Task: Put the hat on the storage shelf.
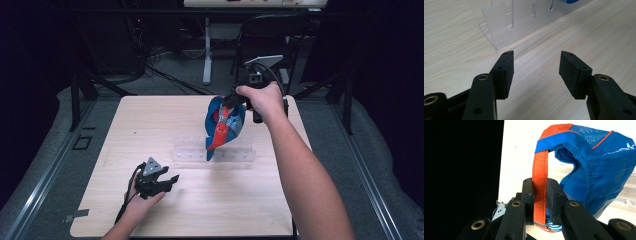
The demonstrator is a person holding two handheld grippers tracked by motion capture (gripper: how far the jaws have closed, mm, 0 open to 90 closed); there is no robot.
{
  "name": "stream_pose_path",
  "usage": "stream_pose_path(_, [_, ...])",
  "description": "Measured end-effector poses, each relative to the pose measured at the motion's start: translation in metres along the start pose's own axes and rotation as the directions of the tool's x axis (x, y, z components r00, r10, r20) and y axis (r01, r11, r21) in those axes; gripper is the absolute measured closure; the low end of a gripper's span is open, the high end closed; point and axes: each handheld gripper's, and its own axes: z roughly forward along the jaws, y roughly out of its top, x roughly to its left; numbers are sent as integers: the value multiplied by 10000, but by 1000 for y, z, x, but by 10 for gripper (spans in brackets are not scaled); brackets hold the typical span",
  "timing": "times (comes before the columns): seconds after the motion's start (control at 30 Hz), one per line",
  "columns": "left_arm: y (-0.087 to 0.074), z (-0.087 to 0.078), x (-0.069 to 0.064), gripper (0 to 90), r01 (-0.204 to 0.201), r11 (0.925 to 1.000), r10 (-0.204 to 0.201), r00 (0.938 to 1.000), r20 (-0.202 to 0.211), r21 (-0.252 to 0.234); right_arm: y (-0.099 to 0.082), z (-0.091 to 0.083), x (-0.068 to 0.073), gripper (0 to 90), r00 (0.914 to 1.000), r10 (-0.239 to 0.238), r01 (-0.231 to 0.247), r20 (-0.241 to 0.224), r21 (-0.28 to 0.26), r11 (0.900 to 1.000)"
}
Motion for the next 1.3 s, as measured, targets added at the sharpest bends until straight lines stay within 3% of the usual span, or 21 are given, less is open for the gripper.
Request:
stream_pose_path(0.37, [-2, -3, 7, 461, 50, 10000, -49, 9999, -113, 51, -2, 14, -11, 777, 9994, -54, 48, 337, 184, 9998])
stream_pose_path(0.53, [-2, -2, 8, 461, 249, 9997, -249, 9996, -164, -7, -2, 19, -17, 775, 9986, -34, 28, 531, 107, 9999])
stream_pose_path(0.73, [-2, 1, 9, 460, 227, 9997, -226, 9996, -148, 69, -1, 19, -29, 774, 9969, -12, -8, 792, 252, 9997])
stream_pose_path(0.83, [-2, 2, 10, 460, 191, 9997, -190, 9998, -114, 156, 0, 21, -35, 772, 9967, 246, -265, 770, 237, 9994])
stream_pose_path(0.9, [-2, 2, 10, 460, 183, 9997, -182, 9998, -113, 150, -1, 22, -41, 771, 9963, 134, -162, 852, 319, 9994])
stream_pose_path(1.0, [-3, 2, 9, 460, 194, 9998, -192, 9997, -147, 108, -2, 25, -44, 770, 9952, 263, -286, 940, 229, 9993])
stream_pose_path(1.07, [-3, 1, 8, 460, 170, 9997, -168, 9998, -114, 192, -2, 24, -46, 770, 9941, 106, -151, 1083, 405, 9991])
stream_pose_path(1.13, [-3, 1, 8, 460, 121, 9998, -119, 9999, -105, 174, -3, 25, -47, 762, 9938, 269, -289, 1080, 170, 9994])
stream_pose_path(1.3, [-3, -1, 9, 460, 97, 9998, -95, 9999, -98, 172, -4, 23, -50, 732, 9922, 62, -102, 1248, 317, 9994])
